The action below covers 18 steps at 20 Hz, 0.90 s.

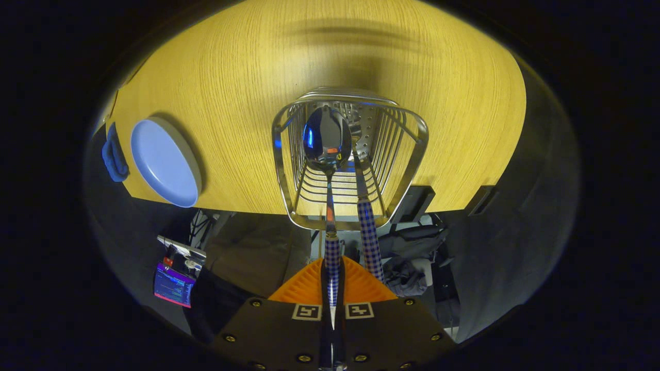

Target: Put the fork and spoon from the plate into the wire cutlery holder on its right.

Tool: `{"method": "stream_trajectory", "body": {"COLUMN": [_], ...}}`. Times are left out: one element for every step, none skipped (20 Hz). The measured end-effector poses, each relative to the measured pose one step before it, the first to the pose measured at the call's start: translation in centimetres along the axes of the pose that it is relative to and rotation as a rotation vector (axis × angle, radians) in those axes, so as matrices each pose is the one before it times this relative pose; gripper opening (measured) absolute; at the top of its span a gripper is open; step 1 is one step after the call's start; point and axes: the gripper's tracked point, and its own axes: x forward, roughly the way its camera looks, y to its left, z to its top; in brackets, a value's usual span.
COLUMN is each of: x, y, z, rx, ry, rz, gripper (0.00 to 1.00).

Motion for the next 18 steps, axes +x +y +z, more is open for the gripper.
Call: {"method": "stream_trajectory", "body": {"x": [-0.053, 0.004, 0.145, -0.106, -0.169, -0.218, -0.44, -0.134, -0.657, -0.301, -0.178, 0.143, 0.167, 0.135, -0.02, 0.043, -0.122, -0.11], "y": [-0.091, -0.069, -0.881, -0.006, -0.228, -0.142, -0.213, -0.059, 0.949, 0.0, -0.038, 0.03, -0.025, -0.032, -0.079, 0.051, -0.121, -0.153], "z": [-0.147, -0.052, -0.716, 0.19, 0.031, -0.006, 0.236, 0.292, 1.166, 0.423, 0.244, 0.065, 0.132, -0.041, 0.153, 0.335, 0.314, 0.245], "rx": [-0.00523, -0.00632, -0.00366, -0.00282, -0.00521, -0.00879, -0.00275, 0.00533, 0.00296, 0.00467, -0.00047, -0.00165, 0.00043, -0.00678, -0.00044, 0.00418, 0.00296, -0.00241], "ry": [0.01218, 0.00698, 0.00916, 0.00618, 0.006, 0.00302, -0.00424, -0.00545, -0.00559, -0.00023, 0.00615, 0.01128, 0.01428, 0.01959, 0.0101, 0.00546, -0.00019, -0.00573], "rz": [-0.00142, 0.00285, 0.00166, 0.00439, -0.00612, -0.00828, -0.00403, 0.00112, -0.00066, -0.00406, 0.00313, 0.0063, 0.00221, 0.00004, 0.0079, 0.00892, 0.00458, -0.00124], "gripper": [0.02, 0.02, 0.02, 0.02, 0.02, 0.02, 0.02, 0.02, 0.02, 0.02, 0.02, 0.02, 0.02, 0.02, 0.02, 0.02, 0.02, 0.02]}}
